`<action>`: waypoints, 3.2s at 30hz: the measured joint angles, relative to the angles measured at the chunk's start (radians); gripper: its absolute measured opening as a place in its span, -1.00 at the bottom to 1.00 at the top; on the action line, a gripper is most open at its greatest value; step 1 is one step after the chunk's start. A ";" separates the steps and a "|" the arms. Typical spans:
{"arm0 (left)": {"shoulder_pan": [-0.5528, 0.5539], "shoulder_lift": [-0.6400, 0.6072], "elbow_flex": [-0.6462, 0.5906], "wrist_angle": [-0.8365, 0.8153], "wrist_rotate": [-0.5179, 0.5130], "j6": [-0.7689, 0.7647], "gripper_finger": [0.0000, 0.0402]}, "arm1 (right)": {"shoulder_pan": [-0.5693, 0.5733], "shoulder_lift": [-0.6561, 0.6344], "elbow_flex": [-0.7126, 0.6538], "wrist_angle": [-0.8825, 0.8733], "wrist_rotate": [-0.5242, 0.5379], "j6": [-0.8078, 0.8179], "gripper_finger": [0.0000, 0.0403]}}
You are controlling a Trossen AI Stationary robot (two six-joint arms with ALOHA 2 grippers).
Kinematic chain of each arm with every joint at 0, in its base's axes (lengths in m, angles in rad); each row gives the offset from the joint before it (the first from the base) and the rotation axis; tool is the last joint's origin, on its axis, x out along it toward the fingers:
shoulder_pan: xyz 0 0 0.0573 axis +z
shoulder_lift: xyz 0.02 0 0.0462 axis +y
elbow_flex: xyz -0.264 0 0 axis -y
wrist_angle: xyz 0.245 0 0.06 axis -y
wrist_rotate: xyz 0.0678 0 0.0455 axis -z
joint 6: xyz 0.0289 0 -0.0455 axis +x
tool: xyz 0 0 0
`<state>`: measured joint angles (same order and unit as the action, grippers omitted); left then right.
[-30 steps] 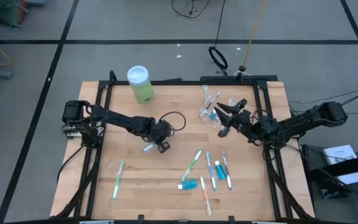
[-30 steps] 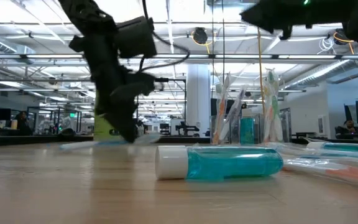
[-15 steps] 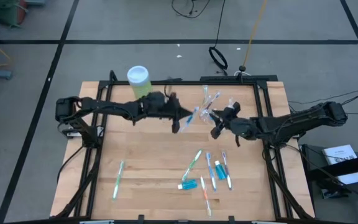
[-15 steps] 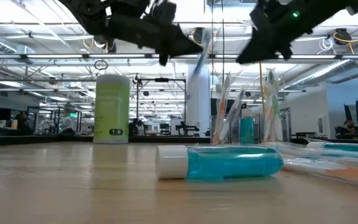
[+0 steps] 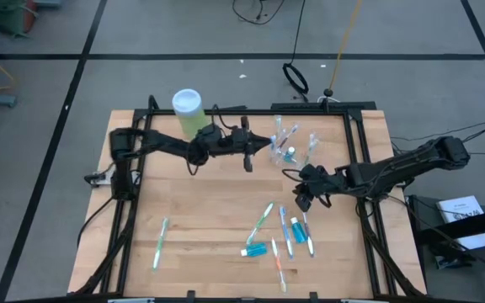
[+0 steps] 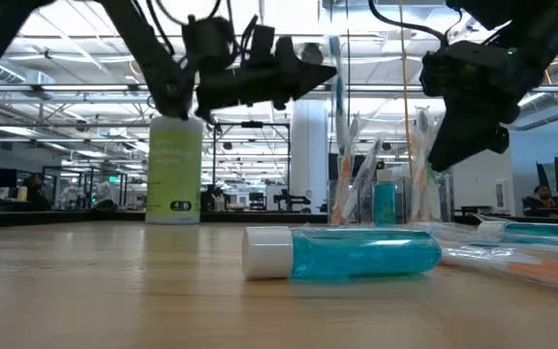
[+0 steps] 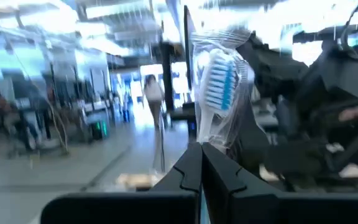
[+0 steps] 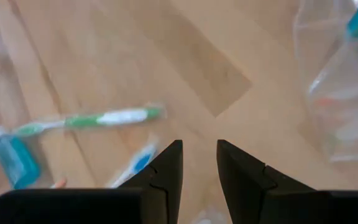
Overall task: Pick & Place toothbrushing station
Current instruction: Put the blue toothbrush into the transparent organizer, then put the violet toothbrush into the transparent organizer
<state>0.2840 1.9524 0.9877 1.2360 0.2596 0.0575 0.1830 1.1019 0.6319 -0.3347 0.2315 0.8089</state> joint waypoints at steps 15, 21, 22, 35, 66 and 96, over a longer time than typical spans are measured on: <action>0.058 0.223 0.230 -0.188 -0.112 -0.066 -0.97 | 0.016 0.000 -0.003 0.001 -0.028 -0.036 -0.56; 0.058 0.224 0.227 -0.286 -0.190 -0.096 -0.97 | 0.015 0.000 -0.004 0.002 -0.051 -0.042 -0.56; 0.058 0.223 0.227 -0.292 -0.190 -0.095 -0.95 | 0.015 0.000 -0.004 0.002 -0.051 -0.043 -0.56; 0.014 0.223 0.227 -0.377 -0.161 -0.087 -0.88 | 0.015 0.000 -0.004 0.005 -0.051 -0.043 -0.56; -0.008 -0.342 0.226 -1.427 -0.263 0.112 0.02 | -0.002 0.000 -0.004 0.009 -0.051 -0.044 -0.56; -0.016 -0.624 0.036 -1.615 -0.235 0.061 -0.12 | -0.041 0.000 -0.005 0.443 -0.147 -0.160 -0.56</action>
<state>0.2680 1.3281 1.0241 -0.3788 0.0244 0.1185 0.1422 1.1021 0.6273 0.1087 0.0846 0.6488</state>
